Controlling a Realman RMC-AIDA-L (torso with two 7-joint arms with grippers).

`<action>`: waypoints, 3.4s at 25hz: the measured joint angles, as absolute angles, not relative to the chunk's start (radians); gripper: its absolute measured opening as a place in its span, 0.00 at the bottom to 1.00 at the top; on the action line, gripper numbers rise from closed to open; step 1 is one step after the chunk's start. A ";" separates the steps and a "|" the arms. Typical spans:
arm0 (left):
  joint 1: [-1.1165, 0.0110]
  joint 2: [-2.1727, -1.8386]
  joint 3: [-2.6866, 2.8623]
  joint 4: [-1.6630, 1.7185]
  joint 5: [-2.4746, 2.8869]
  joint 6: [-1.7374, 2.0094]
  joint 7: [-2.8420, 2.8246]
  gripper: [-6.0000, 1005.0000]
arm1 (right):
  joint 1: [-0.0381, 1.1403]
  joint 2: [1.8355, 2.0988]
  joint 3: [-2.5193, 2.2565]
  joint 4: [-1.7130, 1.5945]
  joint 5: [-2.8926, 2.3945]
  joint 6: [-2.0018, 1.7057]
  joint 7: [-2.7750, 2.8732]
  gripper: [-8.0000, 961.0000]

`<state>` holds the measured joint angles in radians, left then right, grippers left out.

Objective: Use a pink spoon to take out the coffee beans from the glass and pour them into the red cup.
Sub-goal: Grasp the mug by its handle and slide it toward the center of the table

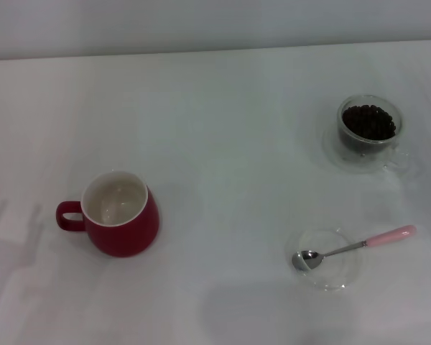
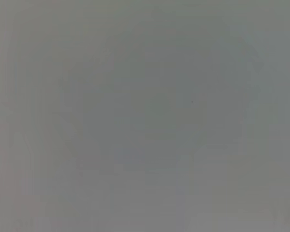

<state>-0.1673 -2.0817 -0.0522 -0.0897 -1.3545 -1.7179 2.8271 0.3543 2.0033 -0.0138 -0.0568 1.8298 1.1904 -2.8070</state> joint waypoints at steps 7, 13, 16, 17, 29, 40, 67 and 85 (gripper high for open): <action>-0.170 -2.083 -0.052 -0.092 -1.355 -1.722 2.827 0.55 | 0.354 2.003 -0.014 -0.057 1.830 1.190 -2.807 0.68; -0.172 -2.083 -0.052 -0.092 -1.354 -1.724 2.827 0.55 | 0.352 2.003 -0.012 -0.057 1.837 1.194 -2.807 0.68; -0.172 -2.083 -0.052 -0.092 -1.354 -1.725 2.827 0.55 | 0.351 2.003 -0.012 -0.057 1.836 1.194 -2.807 0.68; -0.172 -2.084 -0.052 -0.092 -1.353 -1.725 2.827 0.55 | 0.351 2.003 -0.012 -0.057 1.836 1.194 -2.807 0.68; -0.153 -2.084 -0.040 -0.087 -1.268 -1.707 2.827 0.55 | 0.351 2.003 -0.014 -0.055 1.837 1.193 -2.807 0.68; -0.100 -2.089 -0.040 -0.102 -1.196 -1.596 2.827 0.54 | 0.347 2.003 -0.011 -0.046 1.844 1.205 -2.807 0.68; -0.209 -2.085 -0.046 -0.135 -1.188 -1.320 2.827 0.55 | 0.327 2.003 -0.021 -0.040 1.835 1.235 -2.805 0.68; -0.275 -2.085 -0.040 -0.137 -1.177 -1.249 2.827 0.55 | 0.322 2.003 -0.019 -0.041 1.835 1.234 -2.806 0.68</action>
